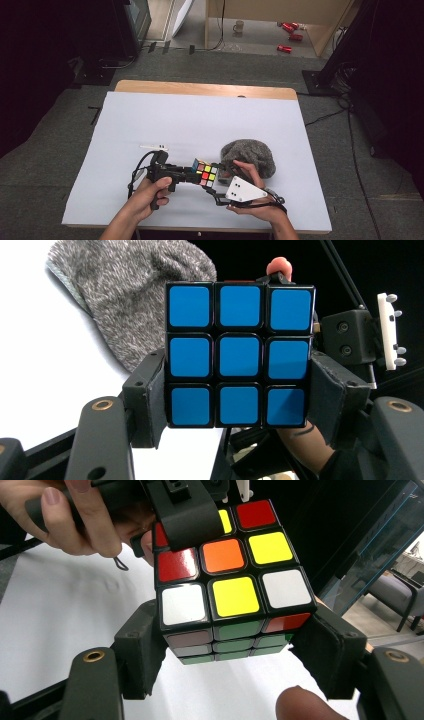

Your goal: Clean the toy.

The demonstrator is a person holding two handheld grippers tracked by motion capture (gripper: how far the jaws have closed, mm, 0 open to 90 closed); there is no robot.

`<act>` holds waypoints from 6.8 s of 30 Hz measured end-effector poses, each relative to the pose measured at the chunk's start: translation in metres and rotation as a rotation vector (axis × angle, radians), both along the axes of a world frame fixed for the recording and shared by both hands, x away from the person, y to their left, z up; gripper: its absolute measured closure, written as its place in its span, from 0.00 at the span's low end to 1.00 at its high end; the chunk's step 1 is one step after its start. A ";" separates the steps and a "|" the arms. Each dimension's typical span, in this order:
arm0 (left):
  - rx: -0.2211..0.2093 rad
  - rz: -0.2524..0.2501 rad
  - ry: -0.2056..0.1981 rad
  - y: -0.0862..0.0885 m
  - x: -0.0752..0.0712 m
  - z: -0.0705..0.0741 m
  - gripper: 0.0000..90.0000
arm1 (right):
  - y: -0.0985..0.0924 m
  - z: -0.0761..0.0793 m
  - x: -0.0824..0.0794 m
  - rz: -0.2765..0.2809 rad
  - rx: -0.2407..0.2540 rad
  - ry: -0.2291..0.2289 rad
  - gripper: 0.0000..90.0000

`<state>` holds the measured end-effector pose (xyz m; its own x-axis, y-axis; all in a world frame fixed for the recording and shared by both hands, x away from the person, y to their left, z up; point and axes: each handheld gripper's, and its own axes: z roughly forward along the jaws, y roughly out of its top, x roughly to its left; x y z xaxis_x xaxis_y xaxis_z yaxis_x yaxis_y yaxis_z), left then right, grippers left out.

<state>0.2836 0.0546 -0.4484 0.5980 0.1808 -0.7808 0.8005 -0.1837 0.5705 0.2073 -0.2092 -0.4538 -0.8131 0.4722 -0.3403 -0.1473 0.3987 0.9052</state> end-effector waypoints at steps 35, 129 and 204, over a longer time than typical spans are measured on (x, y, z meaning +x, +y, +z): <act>-0.063 0.051 -0.236 0.009 -0.007 0.012 0.22 | -0.012 0.004 0.003 0.042 0.029 0.102 0.39; 0.071 -0.153 -0.810 -0.006 -0.042 0.010 0.37 | -0.036 0.021 0.011 0.273 0.237 0.457 0.33; 0.096 -0.050 -0.792 0.018 -0.029 0.013 0.37 | -0.094 0.005 0.046 -0.478 0.125 0.387 0.08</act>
